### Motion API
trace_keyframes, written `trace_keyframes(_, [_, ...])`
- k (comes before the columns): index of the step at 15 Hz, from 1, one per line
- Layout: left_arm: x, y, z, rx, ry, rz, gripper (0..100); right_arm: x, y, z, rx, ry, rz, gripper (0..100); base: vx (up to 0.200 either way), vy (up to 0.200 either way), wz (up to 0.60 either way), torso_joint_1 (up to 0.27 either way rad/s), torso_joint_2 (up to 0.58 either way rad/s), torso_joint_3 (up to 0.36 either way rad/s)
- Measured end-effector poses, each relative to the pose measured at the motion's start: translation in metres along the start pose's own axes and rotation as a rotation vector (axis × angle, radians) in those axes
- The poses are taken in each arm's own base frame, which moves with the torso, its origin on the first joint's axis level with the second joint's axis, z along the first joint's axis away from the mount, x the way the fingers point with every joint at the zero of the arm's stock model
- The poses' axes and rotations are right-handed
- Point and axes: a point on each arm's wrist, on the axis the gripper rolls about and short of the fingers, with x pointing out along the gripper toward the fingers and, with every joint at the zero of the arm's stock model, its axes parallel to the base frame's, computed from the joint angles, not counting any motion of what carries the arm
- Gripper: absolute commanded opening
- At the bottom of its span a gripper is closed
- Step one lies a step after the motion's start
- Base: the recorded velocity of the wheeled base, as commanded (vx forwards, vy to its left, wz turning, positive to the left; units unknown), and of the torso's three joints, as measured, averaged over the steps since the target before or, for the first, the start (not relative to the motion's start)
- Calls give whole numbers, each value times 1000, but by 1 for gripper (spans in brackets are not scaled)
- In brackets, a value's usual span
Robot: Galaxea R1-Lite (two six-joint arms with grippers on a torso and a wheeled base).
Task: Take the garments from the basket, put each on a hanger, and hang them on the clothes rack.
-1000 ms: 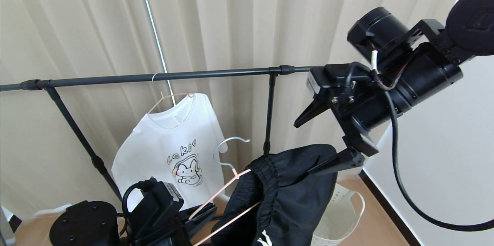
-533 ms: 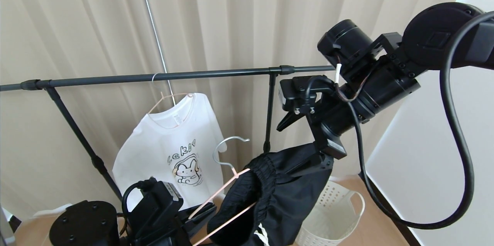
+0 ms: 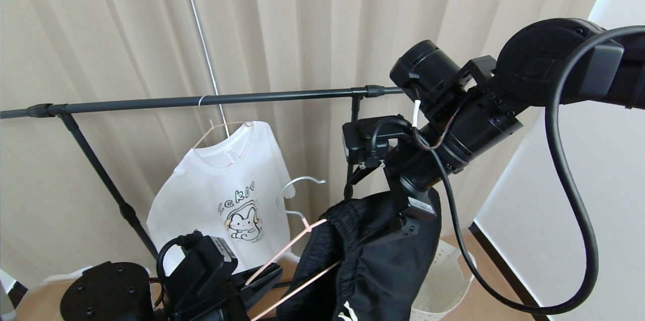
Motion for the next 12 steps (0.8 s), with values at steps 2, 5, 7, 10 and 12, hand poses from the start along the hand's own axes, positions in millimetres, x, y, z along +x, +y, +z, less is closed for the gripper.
trace_keyframes(2, [0, 0, 1, -1, -3, 1, 0, 2, 1, 2, -5, 0, 6, 100, 0, 0, 0, 0, 0, 0])
trace_keyframes(5, [-1, -1, 1, 1, -7, -2, 0, 5, 4, 5, -14, 0, 13, 100, 0, 0, 0, 0, 0, 0])
trace_keyframes(7, [-1, -1, 2, 2, -9, -2, 0, 8, 5, 6, -18, 1, 20, 100, 0, 0, 0, 0, 0, 0])
trace_keyframes(10, [-1, -2, 3, 4, -14, -7, 0, 11, 3, 8, -27, -9, 9, 100, 0, 0, 0, 0, 0, 0])
trace_keyframes(12, [-2, -3, 3, 5, -16, -12, 0, 14, 3, 9, -30, -8, 13, 100, 0, 0, 0, 0, 0, 0])
